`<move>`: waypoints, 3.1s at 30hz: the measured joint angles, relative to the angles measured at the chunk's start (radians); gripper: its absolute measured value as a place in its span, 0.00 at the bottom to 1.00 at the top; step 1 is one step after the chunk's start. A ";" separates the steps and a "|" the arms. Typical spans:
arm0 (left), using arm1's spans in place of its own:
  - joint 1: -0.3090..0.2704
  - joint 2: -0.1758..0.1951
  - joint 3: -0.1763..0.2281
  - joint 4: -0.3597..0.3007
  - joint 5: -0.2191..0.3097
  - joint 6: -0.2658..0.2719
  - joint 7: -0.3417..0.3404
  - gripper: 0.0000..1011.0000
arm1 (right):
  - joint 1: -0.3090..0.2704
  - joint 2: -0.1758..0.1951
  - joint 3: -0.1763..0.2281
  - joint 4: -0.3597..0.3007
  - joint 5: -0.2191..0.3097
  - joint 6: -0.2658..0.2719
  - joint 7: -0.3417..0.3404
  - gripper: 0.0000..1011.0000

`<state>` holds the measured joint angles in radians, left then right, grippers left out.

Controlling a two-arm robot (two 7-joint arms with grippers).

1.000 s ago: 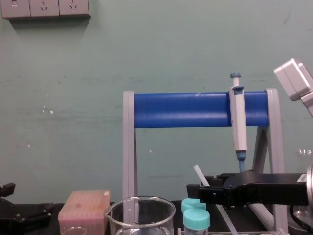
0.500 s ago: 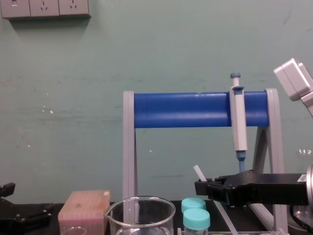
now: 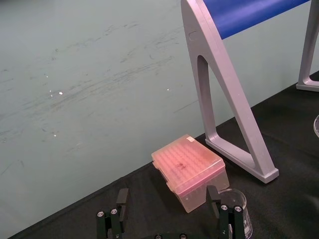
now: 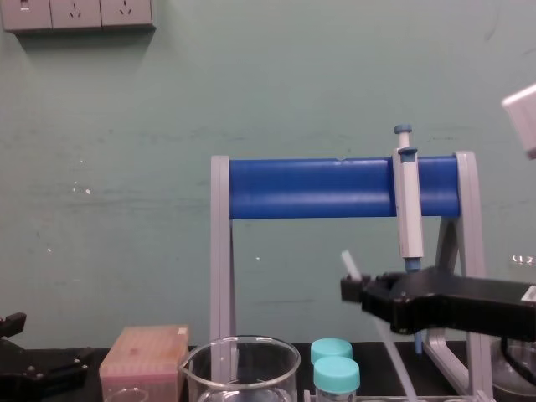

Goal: Pick up the stirring rod with one hand, then place it down.

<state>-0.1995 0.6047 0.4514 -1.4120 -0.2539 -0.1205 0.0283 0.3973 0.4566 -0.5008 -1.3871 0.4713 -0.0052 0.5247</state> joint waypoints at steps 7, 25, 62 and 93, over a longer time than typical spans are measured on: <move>0.000 0.000 0.000 0.000 0.000 0.000 0.000 0.99 | -0.075 -0.011 0.060 -0.043 0.011 -0.111 -0.025 0.07; 0.000 0.000 0.000 0.000 0.000 0.000 0.000 0.99 | -0.138 -0.025 0.182 -0.137 0.057 -0.217 -0.003 0.07; 0.000 0.000 0.000 0.000 0.000 0.000 0.000 0.99 | -0.134 -0.025 0.287 -0.147 -0.009 -0.213 -0.035 0.07; 0.000 0.000 0.000 0.000 0.000 0.000 0.000 0.99 | -0.128 -0.035 0.276 -0.143 -0.015 -0.197 -0.038 0.07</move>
<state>-0.1996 0.6047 0.4514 -1.4120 -0.2539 -0.1205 0.0283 0.2696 0.4214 -0.2249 -1.5300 0.4564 -0.2024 0.4871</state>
